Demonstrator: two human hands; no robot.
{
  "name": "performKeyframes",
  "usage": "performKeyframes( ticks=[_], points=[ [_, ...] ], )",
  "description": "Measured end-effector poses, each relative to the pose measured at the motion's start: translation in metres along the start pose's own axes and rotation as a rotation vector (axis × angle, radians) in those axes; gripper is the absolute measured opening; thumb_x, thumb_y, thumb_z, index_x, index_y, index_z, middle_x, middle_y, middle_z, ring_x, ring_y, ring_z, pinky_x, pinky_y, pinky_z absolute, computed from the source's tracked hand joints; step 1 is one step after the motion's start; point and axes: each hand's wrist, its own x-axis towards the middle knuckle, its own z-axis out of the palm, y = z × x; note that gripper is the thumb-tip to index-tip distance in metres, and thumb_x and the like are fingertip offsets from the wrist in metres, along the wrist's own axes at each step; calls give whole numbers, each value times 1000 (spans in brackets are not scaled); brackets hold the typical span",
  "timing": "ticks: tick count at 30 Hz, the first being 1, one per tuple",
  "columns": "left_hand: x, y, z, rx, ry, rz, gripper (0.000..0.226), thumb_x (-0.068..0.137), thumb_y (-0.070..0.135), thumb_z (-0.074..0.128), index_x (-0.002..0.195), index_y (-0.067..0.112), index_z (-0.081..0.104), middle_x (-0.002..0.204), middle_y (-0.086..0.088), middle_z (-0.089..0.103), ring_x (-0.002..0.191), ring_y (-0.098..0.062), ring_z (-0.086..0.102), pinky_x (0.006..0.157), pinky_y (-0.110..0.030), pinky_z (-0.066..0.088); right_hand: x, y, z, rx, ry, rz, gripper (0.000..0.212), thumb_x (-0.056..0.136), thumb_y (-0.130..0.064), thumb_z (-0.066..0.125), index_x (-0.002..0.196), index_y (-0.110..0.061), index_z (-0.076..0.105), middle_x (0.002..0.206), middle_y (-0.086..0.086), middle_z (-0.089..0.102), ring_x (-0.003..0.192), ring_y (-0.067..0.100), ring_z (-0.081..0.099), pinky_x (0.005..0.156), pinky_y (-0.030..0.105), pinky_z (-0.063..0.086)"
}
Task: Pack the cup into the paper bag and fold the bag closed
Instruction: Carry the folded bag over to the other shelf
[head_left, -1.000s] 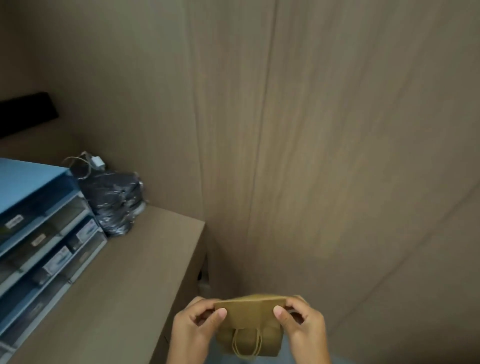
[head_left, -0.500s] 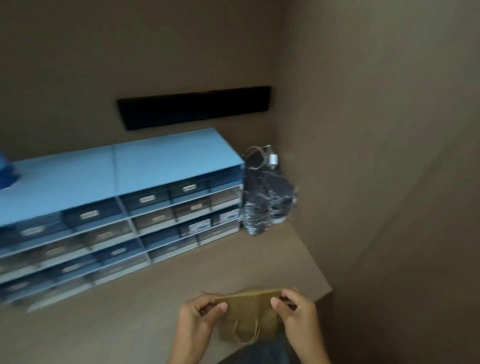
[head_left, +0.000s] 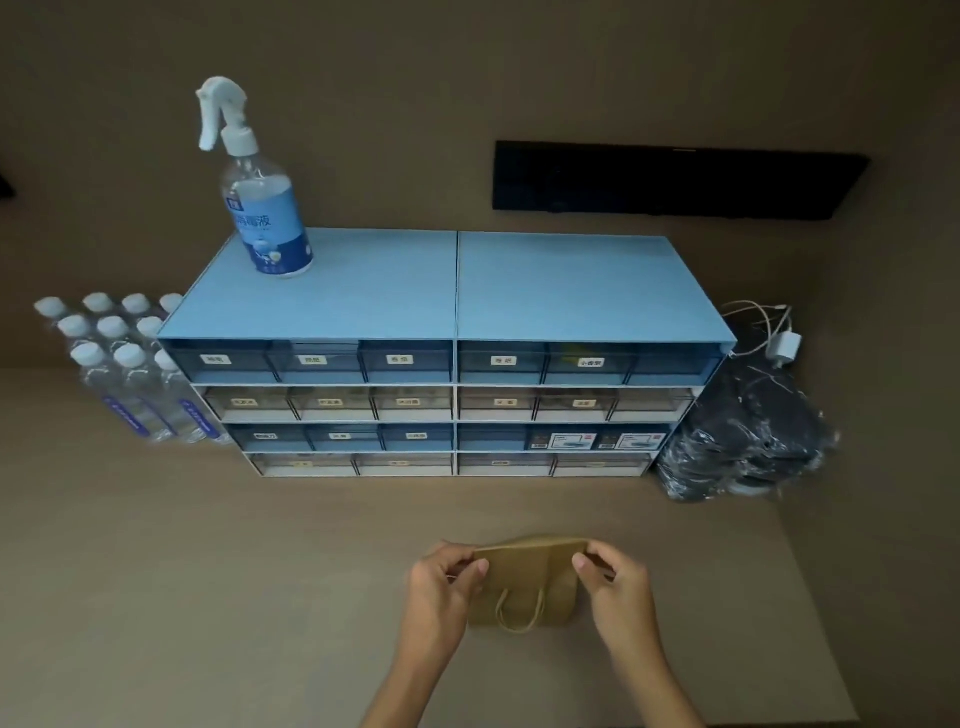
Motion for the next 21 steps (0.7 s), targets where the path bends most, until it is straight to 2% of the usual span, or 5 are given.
performKeyframes(
  ticks=[4, 8, 13, 18, 21],
  points=[
    [8, 2, 7, 13, -55, 26, 25, 80, -3, 71, 73, 20, 75, 70, -1, 62, 56, -1, 58, 57, -13, 45, 2, -4, -3, 3, 64, 32, 30, 82, -6, 65, 70, -33, 70, 69, -15, 72, 67, -3, 63, 64, 14, 48],
    [12, 6, 16, 38, -74, 20, 13, 81, -6, 70, 77, 6, 75, 71, -4, 60, 57, -9, 57, 54, -10, 44, 3, -4, -10, -15, 76, 15, 36, 83, -7, 63, 70, -40, 69, 68, -22, 70, 65, -6, 61, 61, 11, 45],
    [18, 6, 20, 80, -88, -13, 35, 79, -7, 71, 59, 22, 65, 67, -5, 59, 50, -11, 56, 48, -13, 44, 3, 3, -15, -44, -11, -47, 28, 85, -5, 59, 77, -30, 69, 77, -3, 70, 70, 7, 62, 64, 15, 46],
    [13, 8, 22, 87, -77, -30, 20, 79, 1, 74, 80, 21, 73, 83, -6, 68, 58, -23, 60, 58, -36, 56, 6, 5, -23, -16, -69, -26, 30, 85, -7, 59, 84, -35, 71, 88, -5, 71, 82, 13, 65, 68, 14, 48],
    [8, 10, 19, 144, -70, -31, 21, 79, 12, 76, 91, 28, 71, 83, -1, 67, 62, -20, 61, 62, -35, 55, 4, 3, -29, 23, -135, 40, 40, 85, -11, 62, 116, -36, 64, 110, -5, 68, 99, 11, 64, 76, 18, 52]
  ],
)
